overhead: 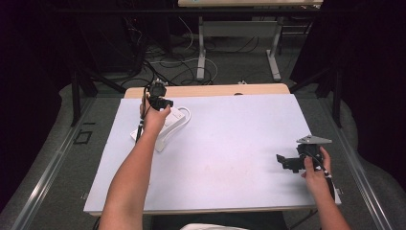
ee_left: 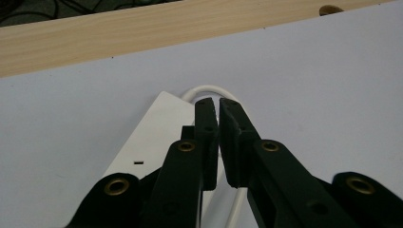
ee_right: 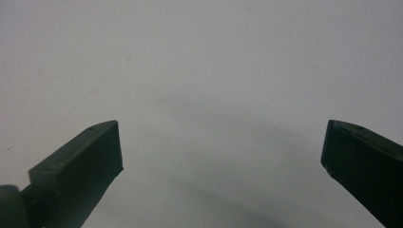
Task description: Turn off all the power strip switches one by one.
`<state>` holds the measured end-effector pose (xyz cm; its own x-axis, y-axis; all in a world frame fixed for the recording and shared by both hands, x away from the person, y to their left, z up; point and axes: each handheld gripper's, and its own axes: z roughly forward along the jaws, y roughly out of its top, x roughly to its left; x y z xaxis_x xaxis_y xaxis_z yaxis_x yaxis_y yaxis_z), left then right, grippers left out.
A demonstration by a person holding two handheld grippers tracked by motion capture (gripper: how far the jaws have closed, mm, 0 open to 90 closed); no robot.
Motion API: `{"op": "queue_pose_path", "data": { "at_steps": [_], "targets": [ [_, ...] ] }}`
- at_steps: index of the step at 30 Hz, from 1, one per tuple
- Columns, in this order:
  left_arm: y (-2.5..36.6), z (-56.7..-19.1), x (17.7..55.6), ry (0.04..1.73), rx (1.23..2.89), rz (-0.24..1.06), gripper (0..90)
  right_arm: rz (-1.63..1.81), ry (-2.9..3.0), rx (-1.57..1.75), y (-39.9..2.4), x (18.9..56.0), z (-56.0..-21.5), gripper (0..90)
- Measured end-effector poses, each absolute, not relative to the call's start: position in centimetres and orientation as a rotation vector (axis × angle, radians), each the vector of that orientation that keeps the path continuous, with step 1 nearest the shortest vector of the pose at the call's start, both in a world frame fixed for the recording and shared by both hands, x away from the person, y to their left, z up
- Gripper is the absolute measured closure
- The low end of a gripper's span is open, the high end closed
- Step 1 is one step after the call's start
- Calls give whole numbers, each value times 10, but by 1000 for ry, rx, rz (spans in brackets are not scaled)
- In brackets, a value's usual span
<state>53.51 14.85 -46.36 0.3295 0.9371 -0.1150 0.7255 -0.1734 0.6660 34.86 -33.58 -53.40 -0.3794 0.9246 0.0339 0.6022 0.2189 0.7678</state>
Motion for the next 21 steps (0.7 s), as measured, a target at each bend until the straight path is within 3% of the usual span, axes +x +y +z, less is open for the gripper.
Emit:
{"op": "queue_pose_path", "data": {
  "at_steps": [21],
  "targets": [
    [142, -488, 558, 1533, 1964, 397, 900, 1001, 2077, 1422, -334, 351, -537, 0]
  ]
}}
